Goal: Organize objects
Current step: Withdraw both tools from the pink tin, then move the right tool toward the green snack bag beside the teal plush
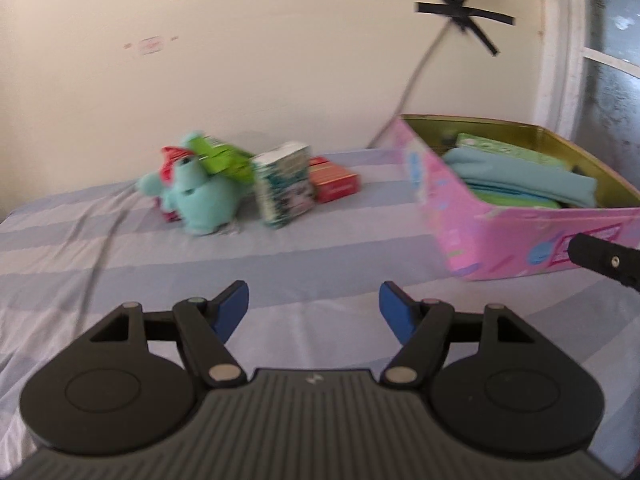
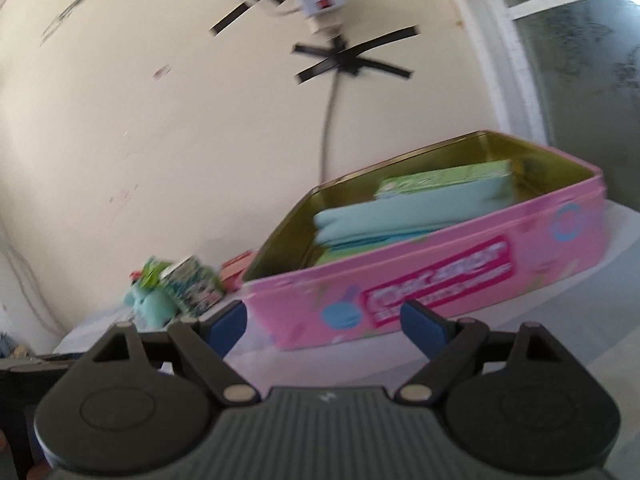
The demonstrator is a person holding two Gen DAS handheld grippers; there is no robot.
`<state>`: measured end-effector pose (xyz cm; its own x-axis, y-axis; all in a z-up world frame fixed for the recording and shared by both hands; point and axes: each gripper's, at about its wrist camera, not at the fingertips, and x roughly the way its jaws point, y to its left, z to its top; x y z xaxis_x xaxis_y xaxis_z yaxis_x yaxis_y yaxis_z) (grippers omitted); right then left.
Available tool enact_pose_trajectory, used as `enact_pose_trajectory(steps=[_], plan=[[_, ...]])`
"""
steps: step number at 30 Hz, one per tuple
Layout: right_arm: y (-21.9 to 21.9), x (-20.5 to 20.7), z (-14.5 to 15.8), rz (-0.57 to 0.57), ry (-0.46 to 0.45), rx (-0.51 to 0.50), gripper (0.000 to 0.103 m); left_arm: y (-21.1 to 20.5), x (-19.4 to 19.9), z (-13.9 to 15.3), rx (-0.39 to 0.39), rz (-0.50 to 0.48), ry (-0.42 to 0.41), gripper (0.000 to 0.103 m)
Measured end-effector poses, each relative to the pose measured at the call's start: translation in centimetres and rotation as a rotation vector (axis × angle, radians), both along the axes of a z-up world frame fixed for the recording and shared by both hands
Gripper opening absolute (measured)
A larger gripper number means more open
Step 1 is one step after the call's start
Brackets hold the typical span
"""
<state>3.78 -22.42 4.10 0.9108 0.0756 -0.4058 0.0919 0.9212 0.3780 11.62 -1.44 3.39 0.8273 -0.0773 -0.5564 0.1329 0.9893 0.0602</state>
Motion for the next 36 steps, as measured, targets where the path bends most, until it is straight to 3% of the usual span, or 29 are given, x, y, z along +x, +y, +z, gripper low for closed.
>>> enact_pose_trajectory(steps=[23,29,36], plan=[[11.0,3.6,-1.7,0.223,0.105,-0.153,0.087,12.3,1.5,-2.6,0.015,0.231,0.032,0.075],[12.5,3.9,-2.1,0.256,0.11,-0.182,0.087,13.3,1.7,-2.8,-0.013,0.253,0.032,0.075],[11.8,3.7,-2.3,0.262,0.102,-0.129,0.088,13.1,1.0,-2.5,-0.033,0.24,-0.008,0.075]])
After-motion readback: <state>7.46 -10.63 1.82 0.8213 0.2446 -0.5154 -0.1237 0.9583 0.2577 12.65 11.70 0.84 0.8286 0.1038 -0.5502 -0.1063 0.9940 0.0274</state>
